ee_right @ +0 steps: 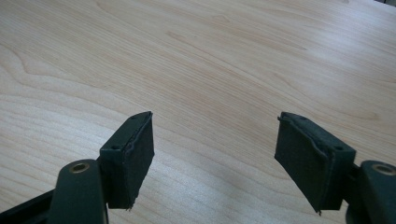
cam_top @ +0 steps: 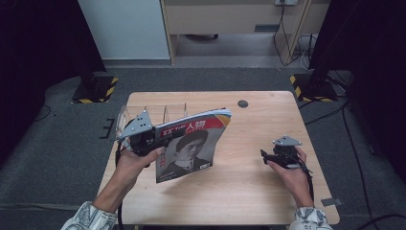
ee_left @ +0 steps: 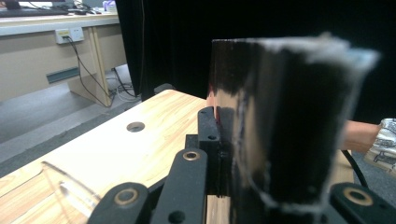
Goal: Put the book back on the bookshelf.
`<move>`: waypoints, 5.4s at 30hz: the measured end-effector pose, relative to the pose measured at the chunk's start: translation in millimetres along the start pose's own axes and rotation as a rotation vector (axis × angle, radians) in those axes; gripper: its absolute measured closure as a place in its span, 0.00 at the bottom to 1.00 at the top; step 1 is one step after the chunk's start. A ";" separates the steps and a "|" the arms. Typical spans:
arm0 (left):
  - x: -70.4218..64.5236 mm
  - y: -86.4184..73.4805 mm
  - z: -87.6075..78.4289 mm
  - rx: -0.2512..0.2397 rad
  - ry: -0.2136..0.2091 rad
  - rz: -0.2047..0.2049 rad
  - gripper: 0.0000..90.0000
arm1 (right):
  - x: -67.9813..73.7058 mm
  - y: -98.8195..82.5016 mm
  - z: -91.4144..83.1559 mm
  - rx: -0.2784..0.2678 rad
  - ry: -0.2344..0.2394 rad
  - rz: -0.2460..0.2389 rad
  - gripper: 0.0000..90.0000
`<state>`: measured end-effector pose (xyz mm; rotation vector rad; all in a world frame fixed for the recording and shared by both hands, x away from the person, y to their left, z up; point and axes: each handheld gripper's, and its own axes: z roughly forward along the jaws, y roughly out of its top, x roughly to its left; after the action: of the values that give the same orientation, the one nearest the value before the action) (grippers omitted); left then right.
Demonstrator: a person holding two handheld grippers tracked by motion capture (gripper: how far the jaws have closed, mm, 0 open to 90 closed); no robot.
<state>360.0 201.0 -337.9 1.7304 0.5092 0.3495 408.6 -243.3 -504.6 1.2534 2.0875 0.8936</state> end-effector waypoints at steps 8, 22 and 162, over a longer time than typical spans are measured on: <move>5.5 -6.7 -17.0 -0.010 0.020 -0.007 0.96 | 1.4 -2.0 3.7 0.013 0.008 0.004 0.27; 7.9 -12.9 -36.2 -0.016 0.038 -0.013 0.96 | 0.1 -4.7 5.9 0.020 0.026 0.025 0.24; 56.4 -55.5 -206.3 -0.132 0.452 -0.135 0.96 | -0.6 -24.4 24.0 0.068 0.131 0.038 0.12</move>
<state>298.4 412.9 -349.4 1.4798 0.9043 0.6682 413.1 -246.0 -538.5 1.3045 2.2199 0.9520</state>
